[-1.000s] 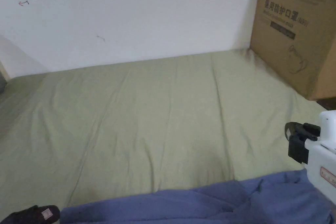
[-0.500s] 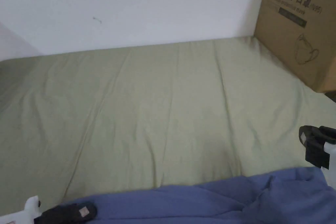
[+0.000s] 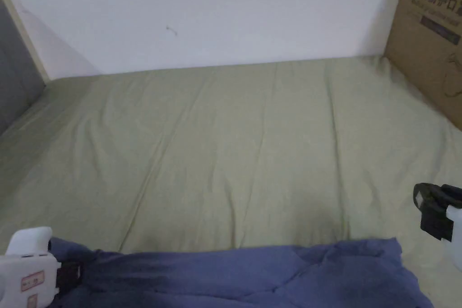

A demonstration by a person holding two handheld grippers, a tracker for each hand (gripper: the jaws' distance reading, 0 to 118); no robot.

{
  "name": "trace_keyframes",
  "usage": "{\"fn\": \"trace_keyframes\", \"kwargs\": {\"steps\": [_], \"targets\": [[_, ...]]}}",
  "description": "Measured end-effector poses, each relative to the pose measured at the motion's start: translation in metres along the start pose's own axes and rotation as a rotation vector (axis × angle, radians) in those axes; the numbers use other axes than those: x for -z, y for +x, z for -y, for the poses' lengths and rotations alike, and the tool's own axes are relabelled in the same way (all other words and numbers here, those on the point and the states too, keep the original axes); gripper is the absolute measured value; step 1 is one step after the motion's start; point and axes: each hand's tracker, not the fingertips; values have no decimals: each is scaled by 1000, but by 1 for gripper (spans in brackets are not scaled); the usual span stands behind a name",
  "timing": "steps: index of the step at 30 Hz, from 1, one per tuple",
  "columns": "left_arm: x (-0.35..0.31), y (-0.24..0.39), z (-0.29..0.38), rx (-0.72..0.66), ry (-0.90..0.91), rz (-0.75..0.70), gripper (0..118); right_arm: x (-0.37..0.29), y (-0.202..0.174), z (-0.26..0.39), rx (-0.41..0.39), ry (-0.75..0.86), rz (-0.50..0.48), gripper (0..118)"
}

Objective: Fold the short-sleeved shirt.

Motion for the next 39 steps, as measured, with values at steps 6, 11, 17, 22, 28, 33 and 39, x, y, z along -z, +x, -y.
{"fn": "trace_keyframes", "kwargs": {"steps": [6,11,17,22,28,33,39], "targets": [[-12,74,-8,-174,-77,424,6,-11,4,0,4,7,-38,2],[28,174,-14,-60,-251,495,11,-23,9,-2,19,17,-40,2],[85,221,4,-136,-411,662,109,-26,14,1,24,9,-26,2],[50,192,-1,-134,-186,845,116,-23,15,3,28,4,-29,2],[13,159,-6,6,-14,577,39,-15,15,4,41,1,-40,2],[47,194,6,102,-155,580,0,-13,16,6,48,-4,-43,2],[105,258,37,197,-366,547,0,-15,19,8,42,-13,-30,2]]}}
